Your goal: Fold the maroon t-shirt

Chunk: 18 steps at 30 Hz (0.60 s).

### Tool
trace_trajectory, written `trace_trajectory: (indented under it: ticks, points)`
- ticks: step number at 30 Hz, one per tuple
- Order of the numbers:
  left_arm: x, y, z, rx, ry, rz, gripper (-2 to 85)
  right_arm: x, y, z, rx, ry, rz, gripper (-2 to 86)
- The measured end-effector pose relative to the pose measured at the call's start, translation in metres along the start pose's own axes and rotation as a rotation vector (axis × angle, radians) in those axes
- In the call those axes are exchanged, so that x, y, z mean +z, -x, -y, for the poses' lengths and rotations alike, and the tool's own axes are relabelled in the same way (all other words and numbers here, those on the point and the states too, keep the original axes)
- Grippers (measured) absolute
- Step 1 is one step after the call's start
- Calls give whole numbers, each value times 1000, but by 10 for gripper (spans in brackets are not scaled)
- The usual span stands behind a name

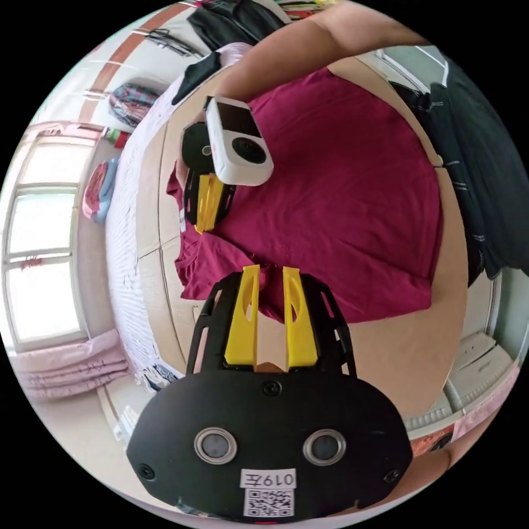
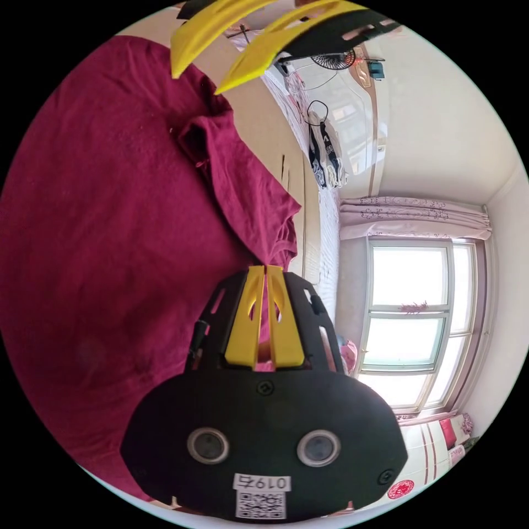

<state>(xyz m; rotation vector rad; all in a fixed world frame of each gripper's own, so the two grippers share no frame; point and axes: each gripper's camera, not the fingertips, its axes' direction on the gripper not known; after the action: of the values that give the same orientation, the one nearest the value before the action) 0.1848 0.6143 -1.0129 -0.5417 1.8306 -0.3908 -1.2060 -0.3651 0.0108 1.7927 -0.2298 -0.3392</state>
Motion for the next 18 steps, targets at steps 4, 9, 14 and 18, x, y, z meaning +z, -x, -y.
trace_trajectory:
  ticks: [4,9,14,18]
  points:
    - [19,16,-40,-181,-76,-82,82,-6,1,0,36,-23,43,-8]
    - [57,27,-87,-268,-113,-247,87,-12,4,1,52,-19,68,0]
    - [77,27,-119,-285,-115,-305,85,-23,-3,-4,110,-29,141,37]
    - [79,19,-148,-303,-136,-291,80,-35,-11,-16,195,-26,197,39]
